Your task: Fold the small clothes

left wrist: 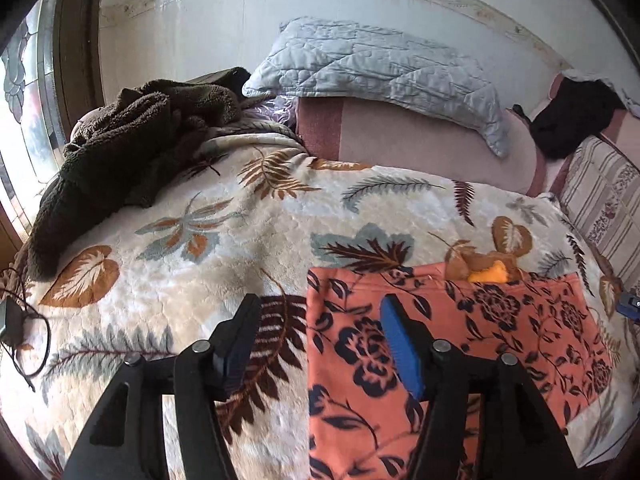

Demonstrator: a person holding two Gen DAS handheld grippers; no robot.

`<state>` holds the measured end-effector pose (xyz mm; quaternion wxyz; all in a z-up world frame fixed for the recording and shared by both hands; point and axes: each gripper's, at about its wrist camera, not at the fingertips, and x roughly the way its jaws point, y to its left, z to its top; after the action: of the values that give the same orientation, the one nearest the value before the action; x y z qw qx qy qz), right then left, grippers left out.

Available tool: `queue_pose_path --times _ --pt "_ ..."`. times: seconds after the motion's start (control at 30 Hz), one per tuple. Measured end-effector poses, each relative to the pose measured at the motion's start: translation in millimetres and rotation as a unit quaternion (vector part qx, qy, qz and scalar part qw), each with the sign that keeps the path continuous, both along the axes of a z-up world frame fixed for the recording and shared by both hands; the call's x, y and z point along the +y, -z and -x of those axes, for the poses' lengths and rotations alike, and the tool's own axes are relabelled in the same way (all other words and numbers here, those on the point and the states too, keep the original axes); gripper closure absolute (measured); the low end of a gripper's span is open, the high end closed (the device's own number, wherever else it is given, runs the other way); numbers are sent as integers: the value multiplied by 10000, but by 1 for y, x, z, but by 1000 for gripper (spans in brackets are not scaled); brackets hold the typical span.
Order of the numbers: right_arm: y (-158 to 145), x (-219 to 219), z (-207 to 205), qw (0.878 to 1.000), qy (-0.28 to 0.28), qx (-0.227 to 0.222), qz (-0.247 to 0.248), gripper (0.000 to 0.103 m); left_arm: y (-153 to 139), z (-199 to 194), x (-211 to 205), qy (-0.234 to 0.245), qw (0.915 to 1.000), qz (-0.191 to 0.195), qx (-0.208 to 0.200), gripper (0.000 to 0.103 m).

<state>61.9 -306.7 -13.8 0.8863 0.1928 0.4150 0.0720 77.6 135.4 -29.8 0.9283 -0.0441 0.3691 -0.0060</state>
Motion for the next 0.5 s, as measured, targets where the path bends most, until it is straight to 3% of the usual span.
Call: queue_pose_path --times 0.13,0.17,0.23,0.27,0.33,0.4,0.43,0.5 --pt "38 14 29 9908 -164 407 -1282 30 24 36 -22 57 9997 95 228 34" --pt "52 11 31 9891 -42 560 -1358 30 40 35 -26 13 9987 96 507 34" --pt "84 -12 37 9822 690 1030 -1412 31 81 23 -34 -163 9907 -332 1312 34" --pt "92 -27 45 9747 1058 1053 -1661 41 95 20 -33 -240 9873 -377 1528 32" --pt "82 -43 67 9652 1463 854 -1994 41 86 26 -25 -452 9898 -48 1353 32" --pt "60 -44 95 9695 1519 486 -1862 26 67 32 -25 -585 9922 1 1101 32" --pt "55 -44 109 9694 1565 397 -1847 23 58 36 -29 -553 9944 17 896 32" --pt "62 -41 129 9650 1638 516 -1980 22 46 41 -40 -415 9969 24 662 32"
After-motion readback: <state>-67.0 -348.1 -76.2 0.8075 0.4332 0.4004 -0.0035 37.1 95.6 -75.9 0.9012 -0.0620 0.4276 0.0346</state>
